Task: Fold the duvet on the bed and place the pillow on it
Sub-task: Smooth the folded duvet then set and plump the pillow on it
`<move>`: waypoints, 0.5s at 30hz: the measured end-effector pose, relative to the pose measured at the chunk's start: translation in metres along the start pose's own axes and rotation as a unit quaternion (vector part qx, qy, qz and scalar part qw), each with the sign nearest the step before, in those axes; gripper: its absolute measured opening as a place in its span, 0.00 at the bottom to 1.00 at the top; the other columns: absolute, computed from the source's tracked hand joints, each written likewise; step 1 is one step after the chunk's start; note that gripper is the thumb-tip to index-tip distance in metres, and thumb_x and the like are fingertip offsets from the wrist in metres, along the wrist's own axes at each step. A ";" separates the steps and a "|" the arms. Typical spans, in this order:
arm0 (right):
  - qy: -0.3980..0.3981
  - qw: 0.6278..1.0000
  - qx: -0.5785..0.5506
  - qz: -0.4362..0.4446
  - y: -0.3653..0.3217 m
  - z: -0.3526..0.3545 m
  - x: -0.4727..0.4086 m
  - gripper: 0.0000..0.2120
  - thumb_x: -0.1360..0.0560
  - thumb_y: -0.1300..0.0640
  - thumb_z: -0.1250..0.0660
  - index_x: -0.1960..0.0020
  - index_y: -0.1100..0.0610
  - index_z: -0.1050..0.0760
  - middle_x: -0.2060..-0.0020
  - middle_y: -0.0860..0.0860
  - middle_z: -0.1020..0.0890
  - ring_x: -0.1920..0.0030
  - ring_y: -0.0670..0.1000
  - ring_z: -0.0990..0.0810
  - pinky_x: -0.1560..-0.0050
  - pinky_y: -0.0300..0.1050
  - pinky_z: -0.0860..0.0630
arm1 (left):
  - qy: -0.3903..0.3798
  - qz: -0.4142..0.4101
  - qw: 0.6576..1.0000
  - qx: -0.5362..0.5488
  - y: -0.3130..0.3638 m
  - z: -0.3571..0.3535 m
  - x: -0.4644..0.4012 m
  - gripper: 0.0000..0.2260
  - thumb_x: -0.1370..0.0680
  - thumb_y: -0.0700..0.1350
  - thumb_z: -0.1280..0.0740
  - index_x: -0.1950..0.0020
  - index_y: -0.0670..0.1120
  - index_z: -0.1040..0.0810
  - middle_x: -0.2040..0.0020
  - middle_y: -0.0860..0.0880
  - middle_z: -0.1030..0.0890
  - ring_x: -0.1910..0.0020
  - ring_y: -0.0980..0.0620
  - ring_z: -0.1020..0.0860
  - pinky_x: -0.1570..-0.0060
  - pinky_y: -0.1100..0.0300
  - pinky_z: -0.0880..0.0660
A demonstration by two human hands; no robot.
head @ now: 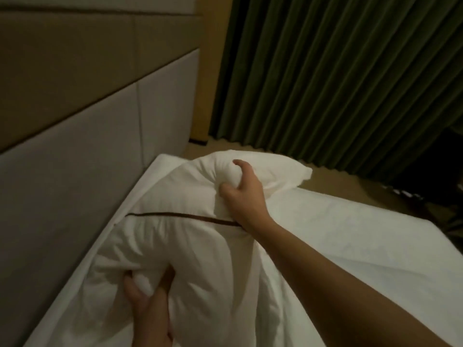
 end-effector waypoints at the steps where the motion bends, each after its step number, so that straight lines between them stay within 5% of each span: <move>1: 0.038 0.999 -0.011 0.003 0.002 0.032 -0.007 0.28 0.23 0.57 0.35 0.26 0.48 0.39 0.34 0.50 0.28 0.39 0.52 0.27 0.36 0.50 0.26 | -0.029 -0.029 0.999 0.011 0.016 -0.027 0.004 0.44 0.31 0.43 0.21 0.22 0.56 0.43 0.25 0.48 0.35 0.29 0.44 0.33 0.30 0.46 0.35; 4: 0.151 0.987 -0.044 0.030 0.022 0.136 -0.028 0.25 0.24 0.56 0.34 0.29 0.46 0.37 0.38 0.49 0.26 0.45 0.49 0.24 0.40 0.51 0.22 | -0.138 -0.143 0.980 0.011 0.067 -0.123 0.017 0.43 0.27 0.45 0.23 0.23 0.63 0.48 0.24 0.52 0.36 0.28 0.47 0.33 0.29 0.43 0.34; 6: 0.217 0.973 -0.066 0.047 0.048 0.199 -0.041 0.24 0.24 0.55 0.34 0.31 0.43 0.37 0.40 0.48 0.26 0.46 0.49 0.23 0.43 0.52 0.21 | -0.197 -0.225 0.954 -0.033 0.103 -0.195 0.027 0.43 0.25 0.46 0.26 0.22 0.63 0.52 0.21 0.53 0.42 0.26 0.53 0.40 0.27 0.52 0.40; 9: 0.250 0.966 -0.065 0.000 0.138 0.256 -0.060 0.26 0.23 0.53 0.35 0.30 0.40 0.42 0.34 0.48 0.31 0.38 0.51 0.27 0.38 0.53 0.26 | -0.262 -0.283 0.913 -0.135 0.124 -0.298 0.024 0.45 0.24 0.51 0.28 0.21 0.63 0.58 0.19 0.51 0.47 0.25 0.54 0.43 0.29 0.53 0.41; 12: 0.088 0.981 -0.046 -0.165 0.289 0.247 -0.056 0.34 0.22 0.54 0.35 0.23 0.43 0.49 0.28 0.52 0.33 0.32 0.56 0.30 0.33 0.53 0.30 | -0.314 -0.247 0.859 -0.320 0.065 -0.361 0.006 0.41 0.24 0.51 0.28 0.20 0.62 0.51 0.22 0.44 0.36 0.28 0.42 0.31 0.36 0.51 0.30; 15: -0.093 0.950 -0.029 -0.298 0.415 0.218 -0.001 0.41 0.24 0.52 0.31 0.20 0.48 0.52 0.26 0.53 0.36 0.29 0.57 0.33 0.33 0.49 0.31 | -0.376 -0.165 0.800 -0.437 -0.052 -0.361 0.015 0.42 0.28 0.60 0.26 0.21 0.62 0.46 0.27 0.49 0.31 0.32 0.43 0.28 0.39 0.50 0.26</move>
Point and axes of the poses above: each hand's wrist, its own x-axis away from the middle knuckle, its own z-axis out of the back of the hand, y = z × x, the point moved 7 cm from there along -x, towards the middle knuckle
